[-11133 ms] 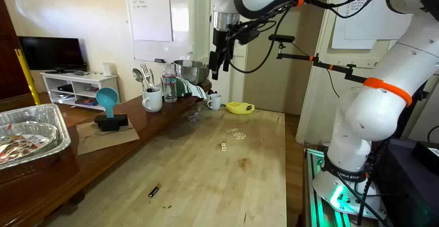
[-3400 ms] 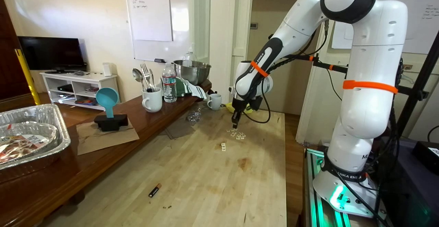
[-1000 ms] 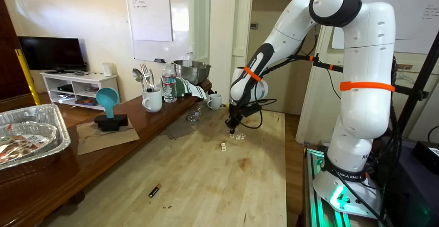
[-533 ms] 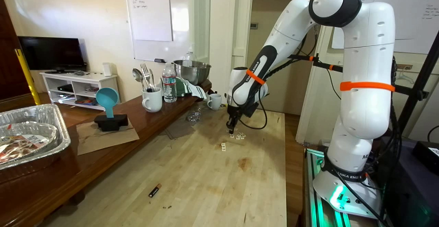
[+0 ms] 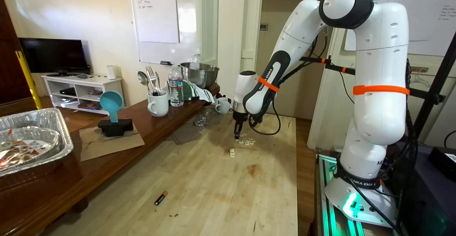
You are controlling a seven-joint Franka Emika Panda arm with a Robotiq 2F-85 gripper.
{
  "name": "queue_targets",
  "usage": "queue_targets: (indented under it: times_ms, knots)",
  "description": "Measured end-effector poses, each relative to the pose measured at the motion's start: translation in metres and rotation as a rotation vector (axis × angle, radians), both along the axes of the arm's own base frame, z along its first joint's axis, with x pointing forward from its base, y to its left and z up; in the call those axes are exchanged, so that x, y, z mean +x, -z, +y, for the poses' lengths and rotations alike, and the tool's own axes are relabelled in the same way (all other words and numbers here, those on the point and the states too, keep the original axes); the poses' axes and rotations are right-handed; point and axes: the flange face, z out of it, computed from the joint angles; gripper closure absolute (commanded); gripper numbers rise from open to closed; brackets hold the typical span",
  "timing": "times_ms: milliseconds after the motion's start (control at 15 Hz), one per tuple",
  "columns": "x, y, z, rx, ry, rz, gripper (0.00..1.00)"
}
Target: Put one letter block into the line of letter blocks
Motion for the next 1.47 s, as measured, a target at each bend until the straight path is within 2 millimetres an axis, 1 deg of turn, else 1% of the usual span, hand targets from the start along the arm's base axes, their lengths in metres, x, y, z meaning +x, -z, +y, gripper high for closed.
queue_targets:
  times_ms: [533,1200,1467]
  knots:
    - [0.001,0.000,0.009,-0.035,-0.196,0.024,1.00]
    - [-0.006,0.001,0.036,-0.079,-0.425,0.058,1.00]
    - [-0.008,0.001,0.047,-0.080,-0.457,0.062,1.00]
